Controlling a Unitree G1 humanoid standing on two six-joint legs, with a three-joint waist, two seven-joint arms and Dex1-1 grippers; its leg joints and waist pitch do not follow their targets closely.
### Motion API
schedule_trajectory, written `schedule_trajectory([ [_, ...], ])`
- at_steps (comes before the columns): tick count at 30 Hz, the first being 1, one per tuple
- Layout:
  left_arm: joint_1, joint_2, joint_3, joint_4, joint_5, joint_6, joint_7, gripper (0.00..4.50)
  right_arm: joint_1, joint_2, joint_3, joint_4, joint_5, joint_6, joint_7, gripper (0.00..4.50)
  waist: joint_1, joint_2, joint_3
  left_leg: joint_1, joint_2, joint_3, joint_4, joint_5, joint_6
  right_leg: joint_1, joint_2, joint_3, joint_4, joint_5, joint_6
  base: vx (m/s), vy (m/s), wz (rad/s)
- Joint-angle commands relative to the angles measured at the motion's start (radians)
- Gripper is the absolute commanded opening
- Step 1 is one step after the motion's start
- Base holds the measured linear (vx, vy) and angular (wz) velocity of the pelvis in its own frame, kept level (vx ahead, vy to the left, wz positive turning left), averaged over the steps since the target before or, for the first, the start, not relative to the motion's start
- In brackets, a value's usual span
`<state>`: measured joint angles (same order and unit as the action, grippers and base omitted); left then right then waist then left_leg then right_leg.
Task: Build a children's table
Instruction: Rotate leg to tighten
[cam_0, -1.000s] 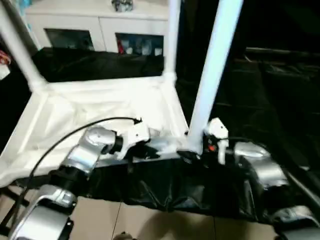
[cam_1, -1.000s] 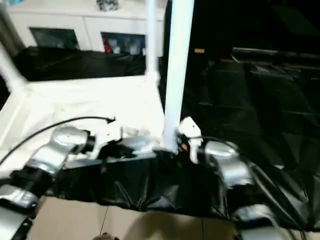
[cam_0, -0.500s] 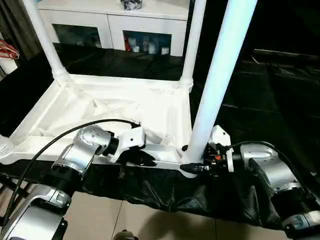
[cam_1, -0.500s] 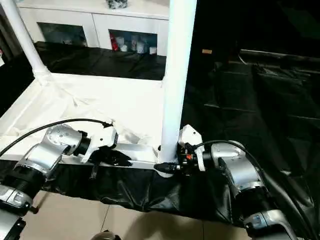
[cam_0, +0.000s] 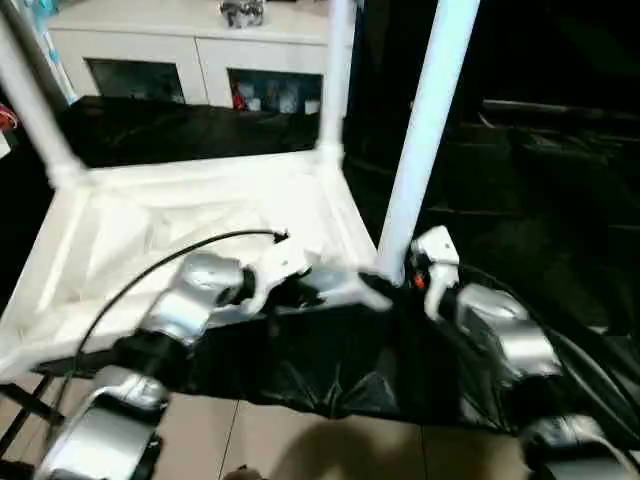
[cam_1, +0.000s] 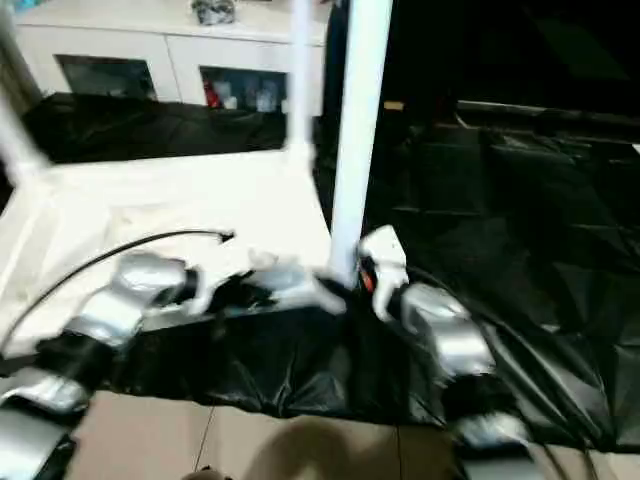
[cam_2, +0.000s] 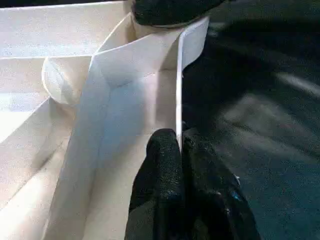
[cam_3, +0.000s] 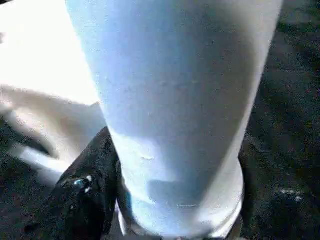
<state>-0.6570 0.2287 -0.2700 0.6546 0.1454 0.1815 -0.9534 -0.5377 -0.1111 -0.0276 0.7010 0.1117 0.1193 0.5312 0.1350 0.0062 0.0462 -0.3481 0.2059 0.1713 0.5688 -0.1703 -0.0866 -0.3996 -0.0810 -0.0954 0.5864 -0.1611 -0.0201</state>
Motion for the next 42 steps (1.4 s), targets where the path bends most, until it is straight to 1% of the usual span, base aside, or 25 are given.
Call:
schedule_trajectory([
  [1,-0.048,-0.088,-0.019,0.004,0.002,0.016,0.109,0.0,-0.02,0.105,0.053,0.083,-0.004,0.01,-0.077,2.77,-0.003,0.008,-0.061,0.009,0.023,-0.01,-0.071,-0.29,-0.017,0.043,-0.073,0.046,-0.08,-0.377,-0.148,0.0,0.0,0.0],
  [2,-0.053,-0.098,-0.018,0.008,0.005,0.022,0.126,0.0,-0.03,0.119,0.045,0.101,-0.006,-0.001,-0.105,2.77,-0.001,0.008,-0.062,0.012,0.021,-0.007,-0.068,-0.295,-0.013,0.04,-0.074,0.048,-0.081,-0.363,-0.153,0.0,0.0,0.0],
  [3,-0.054,-0.113,-0.023,0.005,0.011,0.023,0.141,0.0,-0.044,0.142,0.043,0.13,-0.014,-0.03,-0.136,2.77,0.001,0.01,-0.064,0.006,0.022,-0.009,-0.068,-0.285,-0.006,0.046,-0.073,0.048,-0.076,-0.329,-0.159,0.0,0.0,0.0],
  [4,-0.054,-0.114,-0.024,0.004,0.011,0.023,0.142,0.0,-0.046,0.144,0.043,0.133,-0.015,-0.034,-0.139,2.77,0.001,0.01,-0.065,0.004,0.023,-0.009,-0.069,-0.282,-0.005,0.045,-0.073,0.049,-0.074,-0.314,-0.161,0.0,0.0,0.0],
  [5,-0.053,-0.119,-0.028,-0.001,0.012,0.021,0.141,0.0,-0.053,0.155,0.039,0.144,-0.014,-0.05,-0.148,3.12,0.001,0.009,-0.065,0.003,0.022,-0.008,-0.069,-0.277,-0.001,0.046,-0.072,0.048,-0.072,-0.297,-0.164,0.0,0.0,0.0],
  [6,-0.053,-0.119,-0.028,-0.001,0.012,0.021,0.141,0.0,-0.053,0.155,0.039,0.144,-0.014,-0.05,-0.148,3.33,0.001,0.009,-0.065,0.003,0.022,-0.008,-0.069,-0.277,-0.001,0.046,-0.072,0.048,-0.072,-0.297,-0.164,0.0,0.0,0.0],
  [7,-0.052,-0.124,-0.031,-0.006,0.014,0.025,0.145,0.0,-0.067,0.172,0.026,0.161,-0.012,-0.069,-0.162,3.47,0.002,0.011,-0.067,0.001,0.022,-0.007,-0.067,-0.262,0.007,0.048,-0.071,0.049,-0.067,-0.259,-0.172,0.0,0.0,0.0],
  [9,-0.055,-0.122,-0.032,-0.002,0.017,0.018,0.141,0.0,-0.075,0.182,0.014,0.169,-0.002,-0.074,-0.142,3.58,0.0,0.011,-0.067,0.001,0.021,-0.006,-0.067,-0.26,0.015,0.05,-0.071,0.049,-0.066,-0.248,-0.178,0.0,0.0,0.0],
  [11,-0.053,-0.115,-0.03,0.001,0.017,0.003,0.13,0.0,-0.077,0.182,0.017,0.177,-0.01,-0.086,-0.132,3.7,-0.002,0.013,-0.065,0.002,0.021,-0.005,-0.069,-0.273,0.016,0.049,-0.071,0.048,-0.071,-0.279,-0.171,0.0,0.0,0.0],
  [14,-0.037,-0.092,-0.033,-0.012,0.003,-0.023,0.087,0.0,-0.056,0.159,0.044,0.145,-0.022,-0.096,-0.089,4.05,-0.002,0.012,-0.066,0.001,0.022,-0.006,-0.07,-0.273,0.016,0.05,-0.071,0.049,-0.072,-0.293,-0.161,0.0,0.0,0.0],
  [15,-0.025,-0.075,-0.038,-0.023,-0.006,-0.053,0.05,0.0,-0.038,0.137,0.061,0.115,-0.023,-0.097,-0.04,4.16,-0.004,0.007,-0.066,0.001,0.022,-0.005,-0.07,-0.269,0.019,0.049,-0.07,0.049,-0.072,-0.287,-0.161,0.0,0.0,0.0],
  [16,-0.019,-0.066,-0.041,-0.029,-0.01,-0.067,0.031,0.0,-0.029,0.127,0.069,0.102,-0.023,-0.1,-0.013,4.16,-0.001,0.008,-0.067,0.001,0.021,-0.006,-0.069,-0.262,0.023,0.051,-0.071,0.049,-0.071,-0.28,-0.16,0.0,0.0,0.0],
  [17,0.002,-0.027,-0.053,-0.05,-0.011,-0.092,-0.022,0.0,0.011,0.076,0.108,0.038,-0.022,-0.109,0.101,4.16,0.0,0.004,-0.069,-0.004,0.023,-0.006,-0.067,-0.242,0.037,0.056,-0.07,0.049,-0.065,-0.235,-0.164,0.0,0.0,0.0],
  [19,0.008,-0.018,-0.055,-0.057,-0.013,-0.102,-0.036,0.0,0.021,0.063,0.117,0.022,-0.023,-0.113,0.132,4.16,-0.004,0.005,-0.068,-0.006,0.024,-0.004,-0.067,-0.228,0.048,0.055,-0.069,0.049,-0.062,-0.213,-0.172,0.0,0.0,0.0],
  [22,0.028,0.016,-0.047,-0.09,-0.048,-0.107,-0.116,0.0,0.062,-0.007,0.157,-0.038,-0.023,-0.133,0.274,4.16,-0.003,0.009,-0.065,-0.005,0.024,-0.002,-0.067,-0.233,0.05,0.053,-0.071,0.049,-0.066,-0.252,-0.176,0.0,0.0,0.0],
  [23,0.033,0.029,-0.048,-0.1,-0.056,-0.106,-0.142,0.0,0.074,-0.031,0.167,-0.056,-0.021,-0.137,0.317,4.16,0.001,0.007,-0.066,-0.002,0.026,-0.001,-0.065,-0.236,0.051,0.054,-0.07,0.049,-0.068,-0.259,-0.173,0.0,0.0,0.0],
  [26,0.04,0.055,-0.05,-0.116,-0.072,-0.11,-0.199,0.0,0.096,-0.083,0.182,-0.097,-0.006,-0.134,0.419,4.16,0.007,0.013,-0.064,-0.001,0.029,-0.001,-0.066,-0.252,0.054,0.05,-0.067,0.048,-0.067,-0.251,-0.185,0.0,0.0,0.0],
  [28,0.045,0.07,-0.053,-0.123,-0.084,-0.119,-0.237,0.0,0.106,-0.112,0.19,-0.125,0.003,-0.122,0.476,4.16,0.012,0.012,-0.063,0.005,0.03,0.0,-0.066,-0.276,0.052,0.047,-0.069,0.049,-0.071,-0.278,-0.185,0.0,0.0,0.0],
  [29,0.049,0.082,-0.056,-0.129,-0.09,-0.125,-0.263,0.0,0.111,-0.134,0.197,-0.147,0.013,-0.11,0.52,4.16,0.013,0.019,-0.063,0.004,0.03,-0.001,-0.067,-0.287,0.048,0.046,-0.068,0.05,-0.07,-0.285,-0.185,0.0,0.0,0.0],
  [31,0.057,0.109,-0.062,-0.135,-0.1,-0.135,-0.322,0.0,0.12,-0.184,0.219,-0.197,0.031,-0.079,0.627,4.16,0.014,0.016,-0.064,0.0,0.029,-0.003,-0.066,-0.28,0.051,0.052,-0.066,0.049,-0.067,-0.269,-0.184,0.0,0.0,0.0],
  [34,0.058,0.12,-0.065,-0.135,-0.102,-0.14,-0.344,0.0,0.125,-0.209,0.234,-0.218,0.038,-0.06,0.678,4.16,0.016,0.015,-0.066,-0.002,0.029,-0.002,-0.064,-0.257,0.058,0.052,-0.067,0.049,-0.065,-0.247,-0.195,0.0,0.0,0.0],
  [36,0.058,0.133,-0.065,-0.136,-0.105,-0.142,-0.367,0.0,0.133,-0.236,0.253,-0.244,0.044,-0.04,0.736,3.93,0.018,0.014,-0.065,-0.002,0.028,-0.002,-0.064,-0.248,0.061,0.054,-0.067,0.048,-0.065,-0.25,-0.196,0.0,0.0,0.0],
  [38,0.054,0.14,-0.064,-0.131,-0.105,-0.148,-0.382,0.0,0.139,-0.255,0.269,-0.26,0.044,-0.029,0.774,3.93,0.021,0.014,-0.065,-0.001,0.029,-0.002,-0.063,-0.25,0.061,0.052,-0.068,0.048,-0.066,-0.263,-0.192,0.0,0.0,0.0],
  [40,0.048,0.153,-0.064,-0.119,-0.103,-0.158,-0.393,0.0,0.145,-0.269,0.282,-0.27,0.039,-0.026,0.797,3.82,0.025,0.019,-0.064,0.0,0.03,-0.003,-0.064,-0.261,0.055,0.05,-0.069,0.048,-0.069,-0.287,-0.186,0.0,0.0,0.0],
  [42,0.044,0.16,-0.061,-0.11,-0.105,-0.163,-0.401,0.0,0.152,-0.275,0.292,-0.278,0.032,-0.025,0.806,3.49,0.028,0.019,-0.064,0.001,0.03,-0.003,-0.065,-0.267,0.051,0.05,-0.067,0.049,-0.07,-0.294,-0.18,0.0,0.0,0.0],
])
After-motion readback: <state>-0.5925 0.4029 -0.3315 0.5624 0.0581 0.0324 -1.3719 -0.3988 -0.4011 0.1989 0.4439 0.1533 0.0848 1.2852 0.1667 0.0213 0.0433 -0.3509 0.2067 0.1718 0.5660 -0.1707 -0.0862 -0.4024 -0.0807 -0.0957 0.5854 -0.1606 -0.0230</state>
